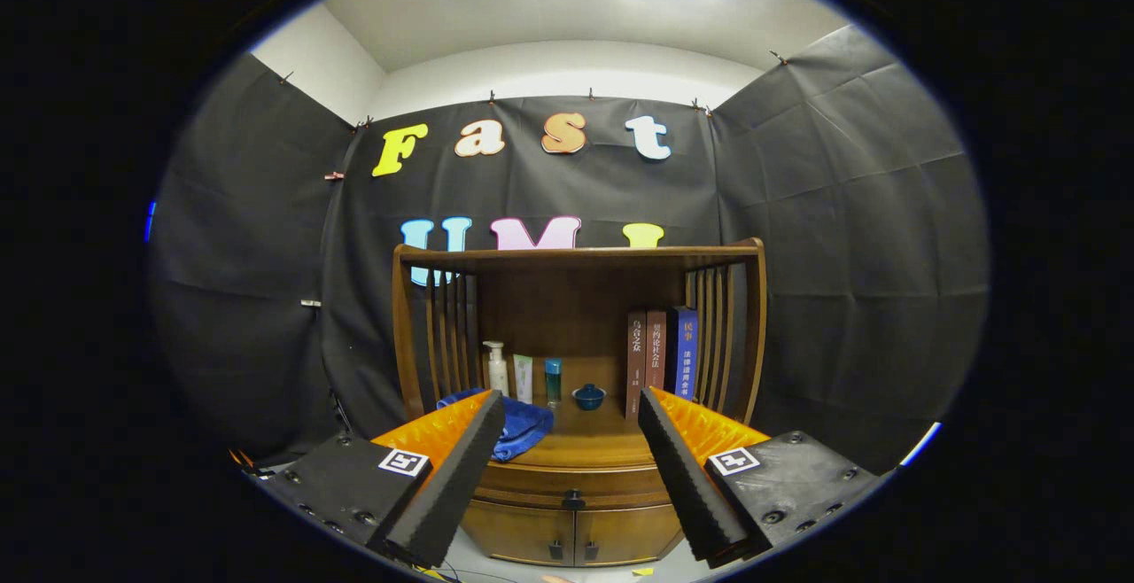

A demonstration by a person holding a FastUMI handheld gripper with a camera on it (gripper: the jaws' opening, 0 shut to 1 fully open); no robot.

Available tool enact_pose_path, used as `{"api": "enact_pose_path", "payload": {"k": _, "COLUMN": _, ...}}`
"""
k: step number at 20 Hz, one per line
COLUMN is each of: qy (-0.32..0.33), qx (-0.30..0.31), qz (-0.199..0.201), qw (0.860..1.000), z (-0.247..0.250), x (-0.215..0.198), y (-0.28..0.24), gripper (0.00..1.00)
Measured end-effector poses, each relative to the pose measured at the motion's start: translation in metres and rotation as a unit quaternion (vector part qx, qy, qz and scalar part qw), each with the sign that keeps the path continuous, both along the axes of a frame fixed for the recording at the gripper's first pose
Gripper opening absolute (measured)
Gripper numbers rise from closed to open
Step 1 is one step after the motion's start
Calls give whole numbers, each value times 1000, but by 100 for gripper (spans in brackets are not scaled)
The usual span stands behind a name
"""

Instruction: Pull open the drawer, take out the items inside it, and place them on the countertop above the cabinet.

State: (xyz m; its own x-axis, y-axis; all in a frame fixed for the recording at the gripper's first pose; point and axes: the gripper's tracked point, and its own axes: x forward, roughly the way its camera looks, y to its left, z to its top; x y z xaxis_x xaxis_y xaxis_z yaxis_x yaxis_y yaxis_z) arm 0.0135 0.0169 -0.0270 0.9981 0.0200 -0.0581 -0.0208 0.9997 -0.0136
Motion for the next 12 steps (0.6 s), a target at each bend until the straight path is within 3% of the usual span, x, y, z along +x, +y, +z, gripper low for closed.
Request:
{"api": "enact_pose_path", "payload": {"k": 6, "qy": 50, "qx": 22, "qz": 4, "qw": 999, "z": -61, "x": 33, "y": -2, "gripper": 99}}
{"api": "enact_pose_path", "payload": {"k": 12, "qy": 120, "qx": 39, "qz": 3, "qw": 992, "z": -154, "x": 71, "y": -2, "gripper": 100}}
